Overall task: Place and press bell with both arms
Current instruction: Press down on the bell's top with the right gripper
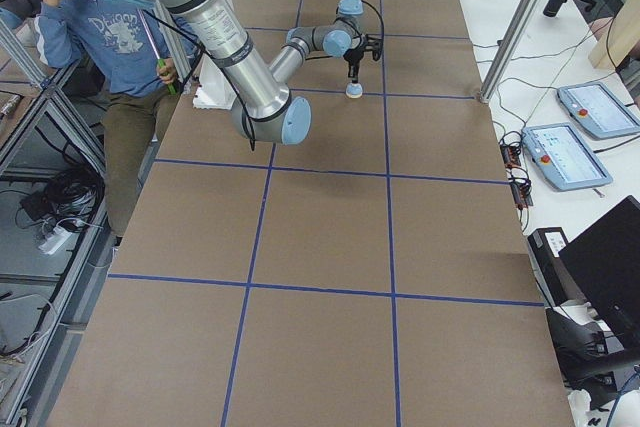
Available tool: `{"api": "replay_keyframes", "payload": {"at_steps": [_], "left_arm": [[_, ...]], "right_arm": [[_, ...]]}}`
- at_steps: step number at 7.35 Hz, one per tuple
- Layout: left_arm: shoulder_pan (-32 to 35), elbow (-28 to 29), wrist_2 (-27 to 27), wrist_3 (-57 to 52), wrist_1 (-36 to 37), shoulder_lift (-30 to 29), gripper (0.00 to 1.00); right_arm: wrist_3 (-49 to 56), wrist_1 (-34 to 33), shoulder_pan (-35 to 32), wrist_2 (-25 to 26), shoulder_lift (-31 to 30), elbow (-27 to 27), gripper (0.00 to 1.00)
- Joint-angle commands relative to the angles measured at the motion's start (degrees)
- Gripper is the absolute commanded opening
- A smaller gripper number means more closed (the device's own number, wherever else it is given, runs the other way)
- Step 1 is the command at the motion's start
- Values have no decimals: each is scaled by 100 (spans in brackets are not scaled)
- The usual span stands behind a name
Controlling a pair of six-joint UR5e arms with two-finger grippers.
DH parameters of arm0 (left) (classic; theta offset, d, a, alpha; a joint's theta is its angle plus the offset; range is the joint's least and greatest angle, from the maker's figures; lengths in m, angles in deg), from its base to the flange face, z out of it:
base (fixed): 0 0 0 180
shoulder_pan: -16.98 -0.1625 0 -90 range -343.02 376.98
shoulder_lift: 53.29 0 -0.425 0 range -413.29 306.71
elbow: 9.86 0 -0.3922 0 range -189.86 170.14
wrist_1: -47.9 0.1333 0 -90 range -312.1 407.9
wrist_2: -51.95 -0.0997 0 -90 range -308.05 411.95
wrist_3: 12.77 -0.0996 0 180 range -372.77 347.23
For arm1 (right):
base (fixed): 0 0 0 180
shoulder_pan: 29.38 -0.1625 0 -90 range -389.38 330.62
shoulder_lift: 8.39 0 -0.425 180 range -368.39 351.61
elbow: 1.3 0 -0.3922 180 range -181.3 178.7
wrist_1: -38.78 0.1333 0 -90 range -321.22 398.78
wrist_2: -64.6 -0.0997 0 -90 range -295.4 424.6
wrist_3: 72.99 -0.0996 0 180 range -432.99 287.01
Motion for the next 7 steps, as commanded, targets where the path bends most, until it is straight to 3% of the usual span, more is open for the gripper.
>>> {"api": "replay_keyframes", "payload": {"at_steps": [1, 5, 7], "left_arm": [[-8, 0, -3, 0, 0, 1, 100], [-8, 0, -3, 0, -9, 27, 100], [-8, 0, -3, 0, -9, 18, 100]], "right_arm": [[11, 1, 20, -1, -11, 37, 0], [46, 10, 46, -9, 33, 98, 0], [64, -8, -76, -245, 24, -50, 0]]}}
